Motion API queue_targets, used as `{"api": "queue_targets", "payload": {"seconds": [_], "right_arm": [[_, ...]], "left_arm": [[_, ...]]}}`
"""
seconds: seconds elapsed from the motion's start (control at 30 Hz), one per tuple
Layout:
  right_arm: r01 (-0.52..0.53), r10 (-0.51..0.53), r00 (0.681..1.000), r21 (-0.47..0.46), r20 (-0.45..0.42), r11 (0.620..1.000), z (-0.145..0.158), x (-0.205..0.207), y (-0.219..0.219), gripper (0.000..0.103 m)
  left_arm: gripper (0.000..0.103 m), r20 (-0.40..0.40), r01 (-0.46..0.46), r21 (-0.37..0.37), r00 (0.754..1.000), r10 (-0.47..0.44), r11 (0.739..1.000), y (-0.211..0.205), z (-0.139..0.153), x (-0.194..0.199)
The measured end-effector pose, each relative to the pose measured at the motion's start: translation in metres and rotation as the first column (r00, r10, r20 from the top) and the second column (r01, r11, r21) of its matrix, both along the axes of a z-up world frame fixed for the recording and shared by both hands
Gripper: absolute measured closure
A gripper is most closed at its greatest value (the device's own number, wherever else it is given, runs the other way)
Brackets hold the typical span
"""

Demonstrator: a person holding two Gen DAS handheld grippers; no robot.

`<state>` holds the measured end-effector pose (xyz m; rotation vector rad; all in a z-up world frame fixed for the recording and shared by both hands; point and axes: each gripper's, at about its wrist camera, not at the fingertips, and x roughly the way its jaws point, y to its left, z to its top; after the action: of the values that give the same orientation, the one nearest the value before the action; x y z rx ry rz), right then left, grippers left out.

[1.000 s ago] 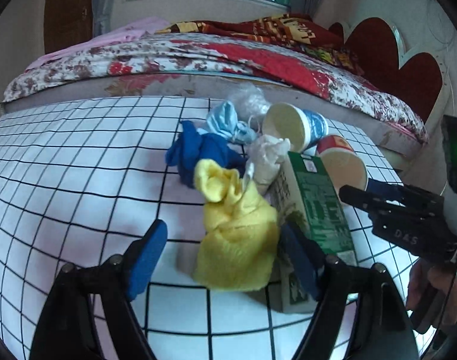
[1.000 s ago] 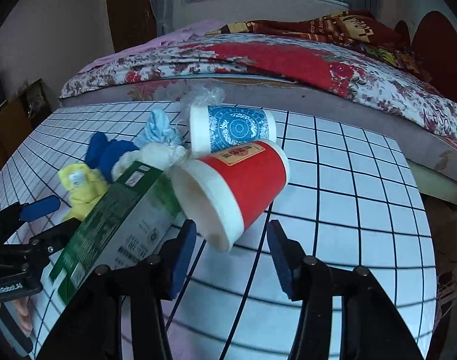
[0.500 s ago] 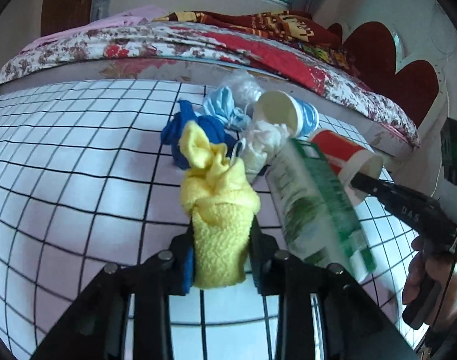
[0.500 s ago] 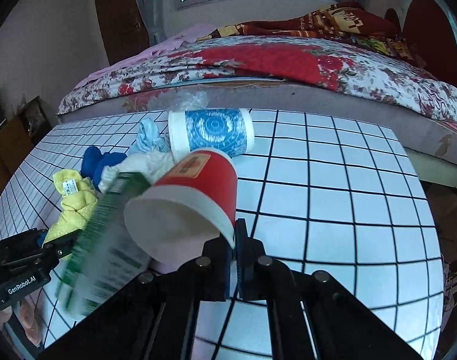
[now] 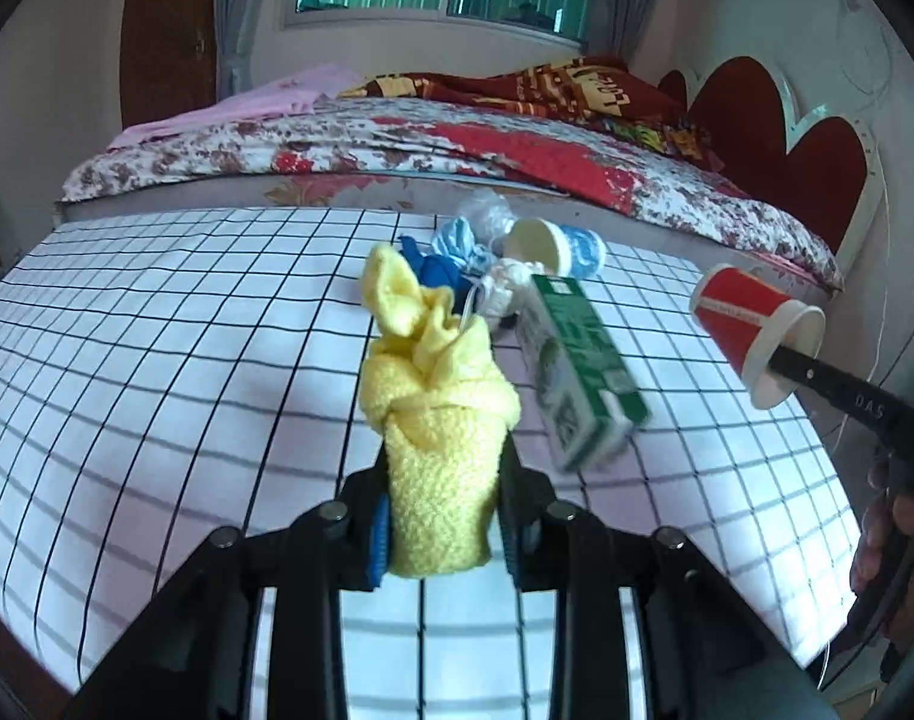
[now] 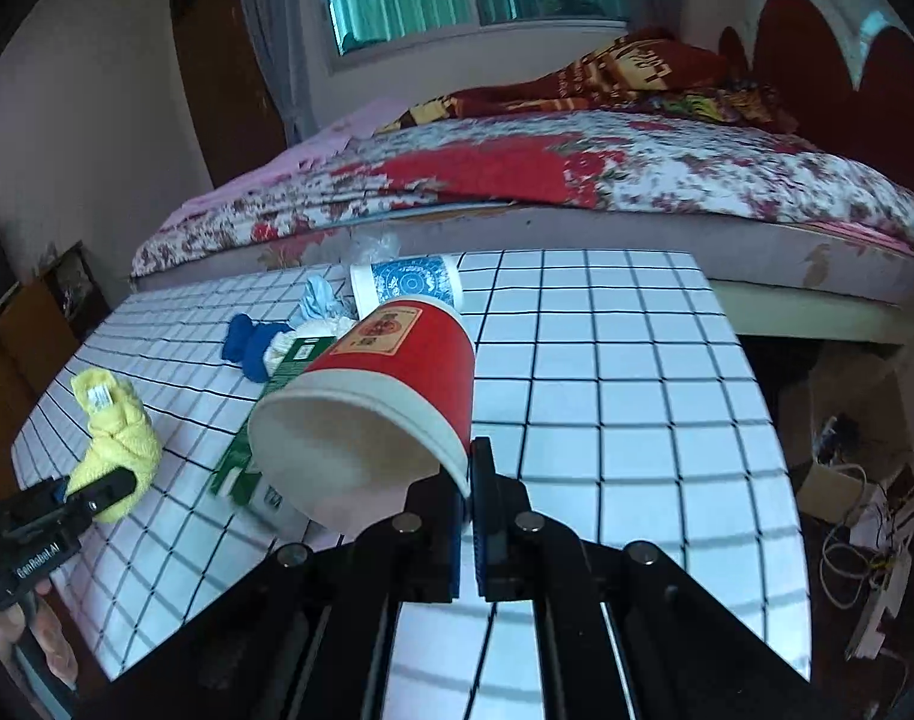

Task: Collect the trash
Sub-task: 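Carry the yellow cloth and red cup over the black bin and release both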

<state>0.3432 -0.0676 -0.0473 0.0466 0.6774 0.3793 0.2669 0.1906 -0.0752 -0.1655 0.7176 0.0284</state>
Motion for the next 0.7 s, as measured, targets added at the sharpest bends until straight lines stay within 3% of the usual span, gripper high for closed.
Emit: {"api": "queue_targets", "payload": {"seconds": [0.37, 0.7], "right_arm": [[0.0, -0.003, 0.996, 0.035, 0.094, 0.999, 0.043, -0.103, -0.037, 0.1], [0.042, -0.056, 0.988, 0.099, 0.146, 0.994, 0.064, -0.172, -0.092, 0.1]], "left_arm": [[0.074, 0.11, 0.003, 0.109, 0.994, -0.015, 0.994, -0.053, 0.054, -0.092], [0.074, 0.176, 0.054, 0.11, 0.982, -0.073, 0.992, -0.106, 0.076, -0.134]]}}
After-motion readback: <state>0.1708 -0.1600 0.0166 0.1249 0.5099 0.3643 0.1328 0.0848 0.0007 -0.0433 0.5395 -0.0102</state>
